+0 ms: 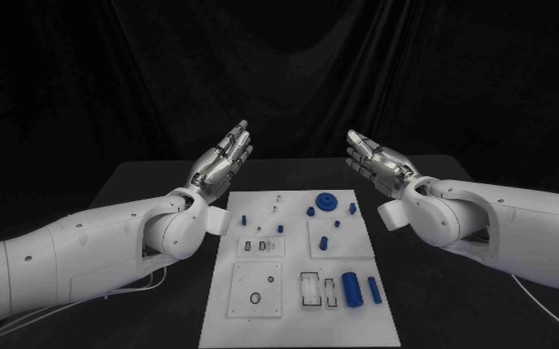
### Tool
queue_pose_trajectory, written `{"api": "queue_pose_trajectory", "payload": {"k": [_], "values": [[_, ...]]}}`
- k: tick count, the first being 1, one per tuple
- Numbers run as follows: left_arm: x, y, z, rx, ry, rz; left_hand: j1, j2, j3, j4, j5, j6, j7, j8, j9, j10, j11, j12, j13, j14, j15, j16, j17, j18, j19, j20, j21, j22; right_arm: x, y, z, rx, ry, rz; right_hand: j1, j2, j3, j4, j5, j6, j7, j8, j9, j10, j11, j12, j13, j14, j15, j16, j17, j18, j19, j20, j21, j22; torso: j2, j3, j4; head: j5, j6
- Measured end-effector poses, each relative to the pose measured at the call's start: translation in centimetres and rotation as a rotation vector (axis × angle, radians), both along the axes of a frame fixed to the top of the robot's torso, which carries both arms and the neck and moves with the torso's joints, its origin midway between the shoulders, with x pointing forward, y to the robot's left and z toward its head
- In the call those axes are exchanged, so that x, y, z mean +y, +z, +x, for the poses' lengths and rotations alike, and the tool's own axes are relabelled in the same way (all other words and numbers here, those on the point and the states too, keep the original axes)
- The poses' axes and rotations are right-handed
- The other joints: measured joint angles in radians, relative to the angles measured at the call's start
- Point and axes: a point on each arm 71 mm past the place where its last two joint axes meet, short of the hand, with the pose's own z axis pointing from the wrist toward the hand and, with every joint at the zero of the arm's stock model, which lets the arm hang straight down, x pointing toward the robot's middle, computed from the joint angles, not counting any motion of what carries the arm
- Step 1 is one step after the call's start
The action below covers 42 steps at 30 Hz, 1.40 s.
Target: Assemble the parts on the task board
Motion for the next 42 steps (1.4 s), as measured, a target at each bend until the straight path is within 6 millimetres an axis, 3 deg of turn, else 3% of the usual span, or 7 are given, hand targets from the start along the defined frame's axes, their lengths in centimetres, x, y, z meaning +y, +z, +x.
{"api": "queue_pose_trajectory", "payload": {"k": [6,13,23,27,31,36,42], "values": [[0.4,0.3,-0.3,-0.046,-0.026,0.05,0.021,0.003,0.003,0.001,0.016,0.023,0.023,0.007,0.003,-0.001,0.02,0.0,0.0,0.0,0.0,0.0,0.0,0.0,0.0,-0.01,0.0,0.0,-0.5,3.1,0.9,-0.172,0.102,-0.172,0.179,-0.047,0.055,-0.011,0.122,0.038,0.087,0.009,0.008,0.008,0.105,0.0,0.001,0.0,0.108,0.0,0.0,-0.009,0.015,0.106,0.004,0.005,0.02,-0.0061,0.0035,-0.006,-0.008],[1.6,1.3,-0.7,-0.115,-0.046,0.12,0.065,0.007,0.016,0.0,0.07,0.035,0.035,0.007,0.004,-0.001,0.031,0.0,0.0,0.0,0.0,0.0,0.0,0.0,0.0,0.009,0.0,0.0,-1.2,5.9,1.5,-0.299,0.24,-0.514,0.348,-0.043,0.119,-0.081,0.123,0.069,0.153,0.009,0.011,0.028,0.121,0.0,0.007,0.099,0.168,0.014,0.018,-0.009,0.214,0.18,0.085,0.045,0.051,-0.0116,0.0179,-0.013,-0.021],[2.7,2.7,-1.4,-0.167,-0.061,0.158,0.08,0.022,0.022,0.0,0.108,0.037,0.069,0.007,0.004,0.0,0.063,0.0,0.0,0.003,0.015,0.0,0.001,0.0,-0.001,0.069,0.0,0.0,-0.5,7.2,1.3,-0.484,0.409,-1.079,0.407,-0.13,0.313,-0.199,0.033,0.322,0.196,0.035,0.035,0.235,0.159,0.028,0.035,0.829,0.128,0.121,0.134,-0.009,0.802,0.143,0.218,0.091,0.095,-0.0143,0.0457,-0.01,-0.05],[2.9,3.1,-1.5,-0.179,-0.062,0.164,0.085,0.017,0.022,0.0,0.111,0.039,0.075,0.007,0.004,0.0,0.072,0.0,-0.001,0.003,0.014,0.0,0.001,0.0,0.002,0.074,0.0,0.0,0.3,7.3,1.0,-0.576,0.449,-1.231,0.41,-0.156,0.338,-0.224,0.014,0.489,0.199,0.058,0.049,0.496,0.165,0.063,0.063,1.235,0.037,0.369,0.266,-0.009,1.176,0.055,0.421,0.194,0.11,-0.0151,0.0526,-0.008,-0.056],[3.3,3.3,-1.5,-0.186,-0.059,0.17,0.085,0.017,0.022,0.0,0.115,0.041,0.077,0.007,0.004,-0.003,0.075,0.0,-0.001,0.003,0.014,0.0,0.0,0.0,-0.002,0.078,0.0,0.0,1.1,7.5,0.7,-0.652,0.473,-1.326,0.393,-0.174,0.35,-0.211,-0.013,0.682,0.176,0.072,0.064,0.699,0.151,0.064,0.078,1.288,0.001,0.619,0.413,-0.009,1.233,0.017,0.641,0.389,0.122,-0.016,0.0565,-0.008,-0.056],[3.6,3.6,-1.7,-0.192,-0.058,0.172,0.09,0.02,0.022,0.0,0.124,0.056,0.091,0.007,0.007,-0.003,0.082,0.0,-0.001,0.003,0.014,0.0,0.0,0.0,-0.002,0.085,0.0,0.0,1.5,7.6,0.6,-0.723,0.479,-1.412,0.392,-0.198,0.372,-0.197,-0.022,0.79,0.145,0.067,0.073,0.832,0.157,0.064,0.086,1.302,-0.006,0.939,0.603,-0.052,1.285,0.008,1.137,0.97,0.139,-0.0159,0.0605,-0.016,-0.055],[3.9,3.9,-1.8,-0.197,-0.058,0.173,0.097,0.02,0.022,0.0,0.14,0.064,0.1,0.01,0.007,-0.003,0.09,0.0,0.0,0.003,0.014,0.0,0.0,0.0,0.002,0.088,0.0,0.0,2.1,7.8,0.7,-0.789,0.471,-1.462,0.398,-0.204,0.384,-0.196,-0.022,0.826,0.161,0.067,0.078,0.891,0.155,0.078,0.09,1.338,-0.012,1.05,0.701,-0.066,1.312,0.008,1.249,1.115,0.154,-0.0162,0.0648,-0.022,-0.055]]}}
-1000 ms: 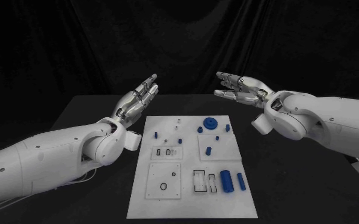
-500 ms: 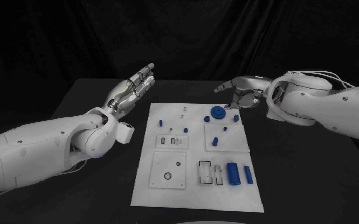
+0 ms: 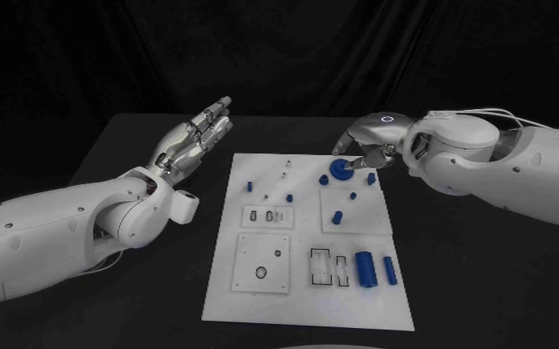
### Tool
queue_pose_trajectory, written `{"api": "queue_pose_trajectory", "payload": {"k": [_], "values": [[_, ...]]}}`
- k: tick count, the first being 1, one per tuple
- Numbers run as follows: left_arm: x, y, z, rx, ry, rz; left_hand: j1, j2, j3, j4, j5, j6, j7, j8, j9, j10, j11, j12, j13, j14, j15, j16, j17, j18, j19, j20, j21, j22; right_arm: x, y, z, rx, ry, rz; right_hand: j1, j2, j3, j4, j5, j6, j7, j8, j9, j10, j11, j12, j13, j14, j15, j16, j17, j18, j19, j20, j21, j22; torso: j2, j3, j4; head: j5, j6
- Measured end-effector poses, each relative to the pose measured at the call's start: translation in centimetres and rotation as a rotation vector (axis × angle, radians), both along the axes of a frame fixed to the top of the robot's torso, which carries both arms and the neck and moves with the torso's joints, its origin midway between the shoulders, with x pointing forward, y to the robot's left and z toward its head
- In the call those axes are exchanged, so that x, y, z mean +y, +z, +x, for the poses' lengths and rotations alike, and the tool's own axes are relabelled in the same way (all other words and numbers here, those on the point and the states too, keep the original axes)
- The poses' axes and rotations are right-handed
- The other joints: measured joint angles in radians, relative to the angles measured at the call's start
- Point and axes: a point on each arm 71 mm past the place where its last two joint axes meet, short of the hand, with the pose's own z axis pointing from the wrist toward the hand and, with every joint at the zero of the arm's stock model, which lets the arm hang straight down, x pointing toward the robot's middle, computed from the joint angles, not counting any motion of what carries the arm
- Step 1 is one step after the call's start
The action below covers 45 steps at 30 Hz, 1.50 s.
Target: Assemble the parts on the task board
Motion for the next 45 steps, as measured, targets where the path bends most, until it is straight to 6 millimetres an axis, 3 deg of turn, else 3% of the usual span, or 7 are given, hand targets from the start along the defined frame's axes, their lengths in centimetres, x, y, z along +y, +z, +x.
{"api": "queue_pose_trajectory", "payload": {"k": [1,7,11,18,33,36,45], "values": [[0.0,0.0,0.0,0.0,0.0,0.0,0.002,0.002,0.001,0.001,0.006,0.0,0.0,0.0,0.0,0.0,0.0,0.0,0.0,0.0,0.0,0.0,0.0,0.0,-0.003,0.003,0.0,0.0,0.1,0.0,0.0,-0.007,0.003,-0.002,0.002,-0.007,0.0,0.0,0.0,0.007,0.007,0.0,0.0,0.014,0.0,0.0,0.0,0.02,-0.001,0.033,0.041,-0.013,0.018,-0.002,0.027,0.037,0.002,0.0,0.0006,-0.001,0.001],[0.1,0.2,0.0,-0.003,-0.002,0.0,0.015,0.002,0.006,0.0,0.029,0.01,0.005,0.0,0.001,0.003,0.003,0.0,0.0,0.0,0.0,0.0,0.0,0.0,0.0,0.008,0.0,0.0,0.8,0.0,0.0,-0.043,0.027,-0.006,0.005,-0.021,0.008,0.0,-0.011,-0.02,-0.001,-0.006,-0.015,0.043,0.0,0.0,-0.005,0.093,-0.006,0.175,0.232,-0.013,0.064,-0.003,0.102,0.139,0.003,-0.0008,0.0025,-0.006,0.005],[0.1,0.2,0.0,-0.004,-0.003,0.0,0.02,-0.003,0.006,0.0,0.042,0.028,0.009,0.003,0.004,0.003,0.011,0.0,0.0,-0.004,0.004,0.0,0.0,0.0,0.0,0.014,0.0,0.0,1.3,-0.3,0.1,-0.057,0.041,-0.008,0.005,-0.021,0.008,0.0,-0.011,-0.02,-0.001,-0.006,-0.015,0.053,-0.003,0.0,-0.005,0.093,-0.006,0.185,0.244,-0.029,0.064,-0.003,0.103,0.148,0.003,-0.0013,0.0025,-0.009,0.002],[0.0,0.3,0.0,-0.006,-0.01,-0.002,0.04,-0.002,0.014,-0.003,0.073,0.031,0.009,0.005,0.004,0.003,0.011,0.0,0.0,0.0,0.007,0.0,0.0,0.0,-0.004,0.018,0.0,0.0,1.9,-1.6,0.0,-0.055,0.057,-0.013,-0.002,-0.029,0.011,0.003,-0.03,-0.08,-0.005,-0.01,-0.022,0.067,0.004,0.0,-0.009,0.093,-0.006,0.169,0.206,-0.029,0.041,-0.006,0.077,0.107,-0.001,-0.0025,0.0031,-0.006,-0.005],[-0.2,0.3,0.3,-0.006,-0.022,-0.003,0.055,-0.003,0.022,0.0,0.095,0.031,0.009,0.005,0.004,0.0,0.013,0.0,0.001,0.0,0.007,0.0,0.001,0.0,0.0,0.021,0.0,0.0,3.1,-3.5,0.5,-0.039,0.094,-0.022,0.0,-0.047,0.009,0.01,-0.05,-0.102,-0.026,-0.01,-0.022,0.059,0.022,-0.02,-0.028,0.113,0.007,0.169,0.223,-0.029,0.043,-0.003,0.058,0.094,-0.008,-0.0068,0.0039,0.002,-0.018],[-0.3,0.3,0.4,-0.005,-0.026,-0.004,0.055,-0.003,0.022,0.0,0.095,0.034,0.012,0.005,0.004,0.0,0.014,0.0,0.001,0.0,0.007,0.0,0.001,0.0,0.0,0.021,0.0,0.0,3.3,-3.6,0.8,-0.039,0.101,-0.025,0.004,-0.051,0.014,0.014,-0.05,-0.041,-0.013,-0.003,-0.017,0.066,0.016,-0.02,-0.027,0.113,0.006,0.165,0.22,-0.029,0.042,-0.003,0.052,0.091,-0.009,-0.0074,0.0044,0.003,-0.021],[-0.4,0.3,0.4,-0.004,-0.033,-0.005,0.055,-0.003,0.025,-0.003,0.1,0.038,0.016,0.005,0.004,0.002,0.017,0.0,0.0,-0.004,0.011,0.0,0.001,0.0,0.0,0.021,0.0,0.0,3.7,-4.4,1.2,-0.028,0.118,-0.031,0.007,-0.048,0.022,0.022,-0.025,0.037,-0.006,0.012,-0.011,0.095,0.019,-0.02,-0.027,0.116,0.003,0.165,0.223,-0.029,0.042,-0.003,0.047,0.095,-0.012,-0.0089,0.0067,0.002,-0.021]]}}
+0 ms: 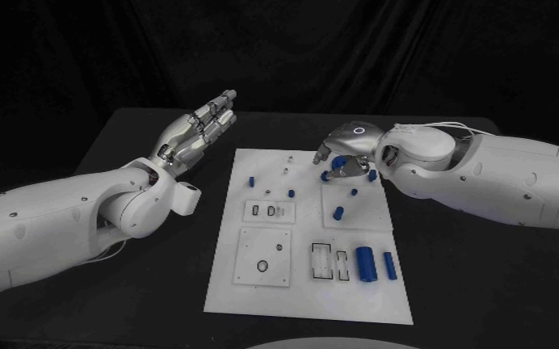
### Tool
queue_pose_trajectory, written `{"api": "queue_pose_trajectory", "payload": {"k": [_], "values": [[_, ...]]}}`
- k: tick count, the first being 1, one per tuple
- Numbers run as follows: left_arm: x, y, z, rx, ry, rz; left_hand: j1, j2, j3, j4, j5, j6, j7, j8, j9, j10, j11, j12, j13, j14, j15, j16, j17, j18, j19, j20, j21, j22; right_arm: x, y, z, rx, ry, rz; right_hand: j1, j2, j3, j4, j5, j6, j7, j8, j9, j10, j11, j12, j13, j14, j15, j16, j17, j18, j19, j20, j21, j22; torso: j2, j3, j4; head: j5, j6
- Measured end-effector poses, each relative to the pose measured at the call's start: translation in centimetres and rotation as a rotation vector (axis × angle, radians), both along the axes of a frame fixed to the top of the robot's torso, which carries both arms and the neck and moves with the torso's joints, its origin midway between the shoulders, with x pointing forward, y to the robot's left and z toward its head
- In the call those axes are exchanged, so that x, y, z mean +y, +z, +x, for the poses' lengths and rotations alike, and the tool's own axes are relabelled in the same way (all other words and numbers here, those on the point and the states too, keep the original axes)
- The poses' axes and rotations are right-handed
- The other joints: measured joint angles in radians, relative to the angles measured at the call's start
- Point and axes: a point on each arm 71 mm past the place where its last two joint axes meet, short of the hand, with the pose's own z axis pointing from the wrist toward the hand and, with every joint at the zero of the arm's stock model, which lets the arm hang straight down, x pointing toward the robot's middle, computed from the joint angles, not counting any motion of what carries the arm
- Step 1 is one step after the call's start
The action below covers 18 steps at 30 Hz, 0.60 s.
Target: Assemble the parts on the task board
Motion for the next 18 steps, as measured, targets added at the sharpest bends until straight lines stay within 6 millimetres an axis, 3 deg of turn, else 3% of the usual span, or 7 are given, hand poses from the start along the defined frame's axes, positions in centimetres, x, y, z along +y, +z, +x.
{"api": "queue_pose_trajectory", "payload": {"k": [11,18], "values": [[0.1,0.0,0.1,0.002,-0.006,-0.001,0.008,0.0,0.003,-0.003,0.005,0.004,0.004,0.0,0.001,-0.004,0.004,0.0,0.0,0.0,0.0,0.0,-0.001,0.0,-0.004,0.004,0.0,0.0,0.4,-1.4,0.3,0.022,0.014,-0.009,0.001,0.001,0.01,0.004,0.022,0.023,-0.006,0.001,0.0,0.029,-0.001,0.0,0.0,0.0,0.0,0.0,0.005,0.0,0.0,0.0,-0.005,0.004,-0.004,-0.0009,0.0028,0.002,-0.006],[0.0,-0.1,0.2,0.003,-0.013,-0.002,0.017,0.0,0.008,-0.003,0.015,0.007,0.007,0.0,0.001,-0.001,0.007,0.0,0.0,0.0,0.007,0.0,-0.001,0.0,0.0,0.015,0.0,0.0,0.2,-2.0,0.8,0.029,0.008,-0.018,0.021,-0.008,0.036,0.0,0.082,0.043,-0.007,-0.002,-0.002,0.041,-0.002,0.0,0.0,0.0,0.0,0.0,0.006,0.0,0.0,0.0,-0.006,0.006,-0.005,-0.0021,0.0034,0.001,-0.009]]}}
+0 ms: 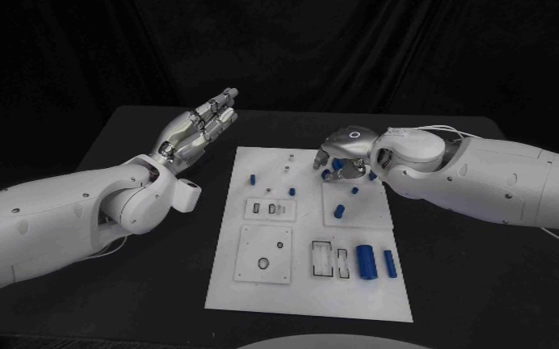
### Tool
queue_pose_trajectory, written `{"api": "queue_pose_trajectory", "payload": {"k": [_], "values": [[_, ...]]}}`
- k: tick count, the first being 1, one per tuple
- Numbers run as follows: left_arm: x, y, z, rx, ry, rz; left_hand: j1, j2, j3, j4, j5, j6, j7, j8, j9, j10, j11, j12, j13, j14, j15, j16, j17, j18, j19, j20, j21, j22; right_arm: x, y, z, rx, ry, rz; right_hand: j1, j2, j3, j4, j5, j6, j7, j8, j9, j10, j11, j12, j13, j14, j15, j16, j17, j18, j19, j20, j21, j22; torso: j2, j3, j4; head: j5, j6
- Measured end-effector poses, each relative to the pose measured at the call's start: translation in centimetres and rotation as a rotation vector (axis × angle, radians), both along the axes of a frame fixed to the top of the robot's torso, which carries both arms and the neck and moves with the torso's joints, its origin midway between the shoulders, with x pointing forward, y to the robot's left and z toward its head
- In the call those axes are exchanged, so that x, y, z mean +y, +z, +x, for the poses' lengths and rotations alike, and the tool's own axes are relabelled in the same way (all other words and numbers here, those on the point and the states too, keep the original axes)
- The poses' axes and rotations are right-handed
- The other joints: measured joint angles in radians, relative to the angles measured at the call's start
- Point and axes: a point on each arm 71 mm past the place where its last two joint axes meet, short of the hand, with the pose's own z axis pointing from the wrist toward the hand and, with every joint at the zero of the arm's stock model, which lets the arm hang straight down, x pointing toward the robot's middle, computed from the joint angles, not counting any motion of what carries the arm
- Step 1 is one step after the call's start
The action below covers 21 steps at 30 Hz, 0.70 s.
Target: Assemble the parts on the task board
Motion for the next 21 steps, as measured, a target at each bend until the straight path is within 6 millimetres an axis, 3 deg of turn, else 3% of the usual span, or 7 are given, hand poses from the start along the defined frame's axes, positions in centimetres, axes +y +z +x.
{"api": "queue_pose_trajectory", "payload": {"k": [21], "values": [[0.1,-0.08,0.2,0.004,-0.012,-0.002,0.017,-0.001,0.011,-0.005,0.02,0.0,0.0,0.0,0.001,0.0,0.0,0.0,0.0,0.002,0.02,0.0,0.001,0.0,-0.002,0.017,0.0,0.0,-0.35,-0.34,0.21,0.006,0.004,-0.005,-0.011,-0.011,0.011,0.025,-0.009,0.0,0.0,-0.009,-0.002,0.007,0.0,0.0,0.0,0.0,0.0,0.0,0.013,0.0,0.0,0.0,0.0,0.008,-0.005,-0.0012,0.0019,-0.004,-0.009]]}}
